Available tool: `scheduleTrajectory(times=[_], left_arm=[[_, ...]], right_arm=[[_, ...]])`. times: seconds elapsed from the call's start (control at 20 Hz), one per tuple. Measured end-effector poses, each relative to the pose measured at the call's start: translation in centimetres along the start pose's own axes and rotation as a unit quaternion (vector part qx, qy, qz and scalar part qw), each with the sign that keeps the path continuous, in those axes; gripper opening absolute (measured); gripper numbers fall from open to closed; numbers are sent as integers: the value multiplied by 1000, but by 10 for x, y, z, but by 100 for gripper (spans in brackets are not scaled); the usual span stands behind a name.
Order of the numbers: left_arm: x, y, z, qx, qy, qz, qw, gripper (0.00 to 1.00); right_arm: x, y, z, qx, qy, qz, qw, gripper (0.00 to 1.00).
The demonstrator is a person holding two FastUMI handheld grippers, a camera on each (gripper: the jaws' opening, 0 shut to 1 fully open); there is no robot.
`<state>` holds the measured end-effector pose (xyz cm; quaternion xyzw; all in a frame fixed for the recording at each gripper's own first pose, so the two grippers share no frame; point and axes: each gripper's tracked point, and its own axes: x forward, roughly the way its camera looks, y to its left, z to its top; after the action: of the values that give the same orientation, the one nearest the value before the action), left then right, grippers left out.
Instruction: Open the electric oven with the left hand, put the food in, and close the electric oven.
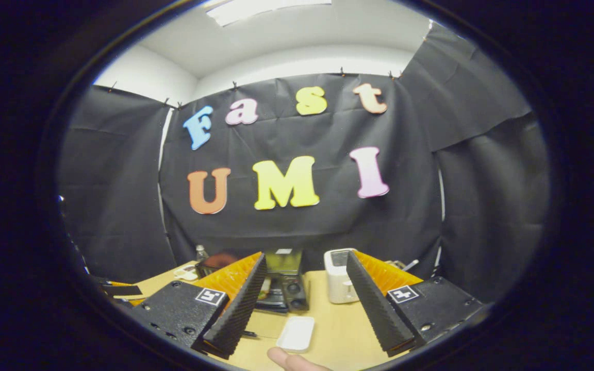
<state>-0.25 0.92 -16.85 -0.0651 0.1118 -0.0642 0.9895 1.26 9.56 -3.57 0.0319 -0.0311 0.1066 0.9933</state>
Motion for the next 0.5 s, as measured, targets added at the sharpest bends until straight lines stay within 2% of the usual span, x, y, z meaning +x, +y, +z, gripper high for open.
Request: scheduleTrajectory(times=[0.1, 0.15, 0.2, 0.5], left_arm=[[22, -16, -18, 6, 27, -8, 1000, 94], [31, -25, -26, 9, 39, -13, 999, 94], [41, -34, -33, 13, 48, -19, 999, 94], [83, -60, -88, 37, 122, -22, 992, 95]], right_arm=[[-17, -20, 2, -16, 4, -16, 1000, 99], [-22, -30, 4, -21, 4, -21, 1000, 87], [-26, -39, 4, -28, 6, -28, 999, 99], [-44, -76, -3, -46, 26, -52, 997, 99]])
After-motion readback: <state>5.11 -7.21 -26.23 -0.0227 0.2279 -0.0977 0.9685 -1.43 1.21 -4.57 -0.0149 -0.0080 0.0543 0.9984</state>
